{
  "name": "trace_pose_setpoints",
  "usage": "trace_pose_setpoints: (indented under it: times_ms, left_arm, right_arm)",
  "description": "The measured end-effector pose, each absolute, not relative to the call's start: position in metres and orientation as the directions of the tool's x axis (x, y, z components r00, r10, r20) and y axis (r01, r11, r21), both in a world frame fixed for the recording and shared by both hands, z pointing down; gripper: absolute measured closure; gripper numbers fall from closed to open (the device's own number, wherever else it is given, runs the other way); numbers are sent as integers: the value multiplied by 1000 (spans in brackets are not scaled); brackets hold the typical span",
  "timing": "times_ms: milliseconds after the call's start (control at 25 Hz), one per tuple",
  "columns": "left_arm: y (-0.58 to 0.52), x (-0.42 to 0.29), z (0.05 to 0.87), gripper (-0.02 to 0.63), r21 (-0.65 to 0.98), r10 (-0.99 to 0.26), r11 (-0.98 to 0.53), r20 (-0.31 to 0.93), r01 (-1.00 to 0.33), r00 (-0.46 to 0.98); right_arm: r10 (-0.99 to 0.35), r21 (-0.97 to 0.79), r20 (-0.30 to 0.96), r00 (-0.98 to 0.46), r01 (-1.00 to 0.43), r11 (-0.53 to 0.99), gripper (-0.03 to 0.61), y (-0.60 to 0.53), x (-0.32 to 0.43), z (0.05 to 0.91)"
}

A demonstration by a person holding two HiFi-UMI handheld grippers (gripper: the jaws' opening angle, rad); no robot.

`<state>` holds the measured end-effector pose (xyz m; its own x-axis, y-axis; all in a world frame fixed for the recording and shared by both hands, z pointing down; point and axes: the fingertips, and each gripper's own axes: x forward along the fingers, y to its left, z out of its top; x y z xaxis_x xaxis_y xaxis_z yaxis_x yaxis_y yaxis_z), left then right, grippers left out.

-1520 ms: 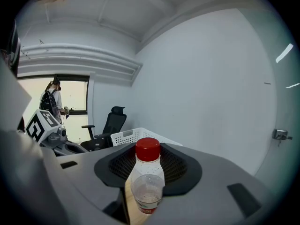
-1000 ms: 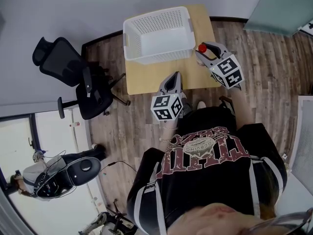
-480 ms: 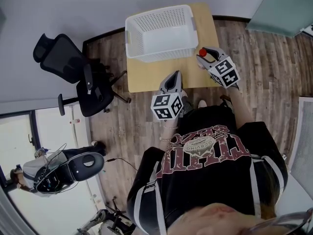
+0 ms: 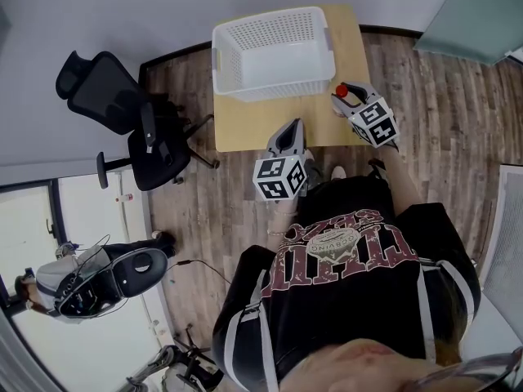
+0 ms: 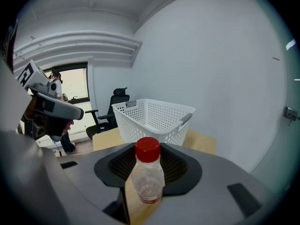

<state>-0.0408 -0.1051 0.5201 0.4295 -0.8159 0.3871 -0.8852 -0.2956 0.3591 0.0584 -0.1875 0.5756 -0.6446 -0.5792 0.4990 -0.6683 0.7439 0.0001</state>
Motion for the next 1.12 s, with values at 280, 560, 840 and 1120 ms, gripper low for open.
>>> trace_pose_setpoints:
  times_ms: [280, 560, 840, 1120]
  left_arm:
    - [-108, -43, 522, 566, 362, -815, -294, 388, -885, 430]
    - [-110, -41, 524, 566, 368, -809, -302, 389, -879, 441]
    - [-106, -34, 524, 566, 376, -800, -317, 386, -871, 459]
    - [-105, -36, 520, 566, 380, -808, -315, 373, -870, 456]
  right_arm:
    - [-578, -3, 501, -644, -669, 743, 410, -187, 61, 581]
    - [-582, 24, 510, -633, -666, 746, 410, -177, 64, 581]
    - [-588, 13, 512, -626, -679, 734, 410, -172, 70, 581]
    - [-594, 24, 524, -611, -687, 727, 409, -172, 73, 579]
